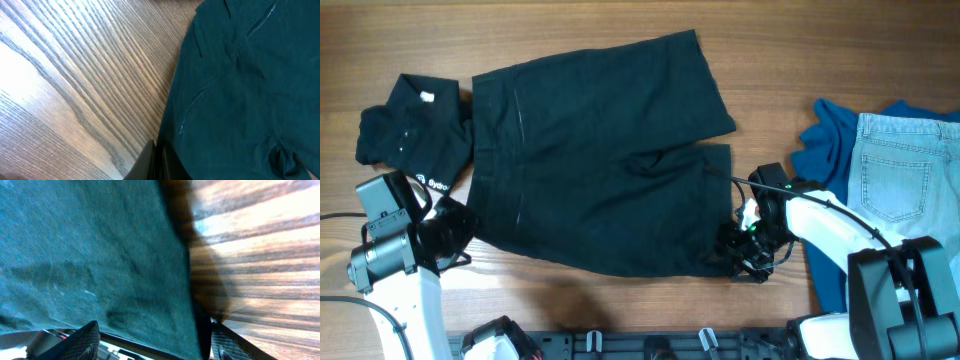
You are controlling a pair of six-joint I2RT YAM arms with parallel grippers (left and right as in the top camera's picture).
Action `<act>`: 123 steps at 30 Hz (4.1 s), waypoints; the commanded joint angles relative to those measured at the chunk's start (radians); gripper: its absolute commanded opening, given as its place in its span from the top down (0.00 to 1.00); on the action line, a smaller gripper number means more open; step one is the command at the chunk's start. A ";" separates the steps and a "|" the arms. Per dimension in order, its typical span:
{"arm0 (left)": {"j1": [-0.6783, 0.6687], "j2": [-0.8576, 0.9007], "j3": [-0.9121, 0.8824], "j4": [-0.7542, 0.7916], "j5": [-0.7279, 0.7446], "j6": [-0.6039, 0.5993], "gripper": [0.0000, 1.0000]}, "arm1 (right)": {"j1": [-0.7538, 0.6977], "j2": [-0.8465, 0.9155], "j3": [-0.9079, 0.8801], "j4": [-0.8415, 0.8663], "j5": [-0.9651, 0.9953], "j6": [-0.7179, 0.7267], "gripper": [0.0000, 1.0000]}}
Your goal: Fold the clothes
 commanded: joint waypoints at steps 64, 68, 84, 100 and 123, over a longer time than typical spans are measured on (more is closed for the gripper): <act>-0.185 0.572 0.110 0.806 -0.134 0.050 0.33 | -0.195 0.539 0.725 1.254 -0.217 0.266 0.01; -0.185 0.572 0.110 0.631 -0.133 0.103 0.31 | -0.307 0.538 0.794 0.751 -0.282 -0.019 0.00; -0.187 0.574 0.091 0.307 -0.124 0.149 0.29 | -0.116 0.605 0.778 0.395 0.116 -0.405 0.88; -0.187 0.521 0.204 0.170 -0.127 0.235 0.28 | -0.161 0.177 0.780 -0.174 0.488 -0.279 0.00; -0.187 0.521 0.232 0.204 -0.066 0.253 0.27 | -0.162 0.537 0.776 0.321 0.142 -0.304 0.67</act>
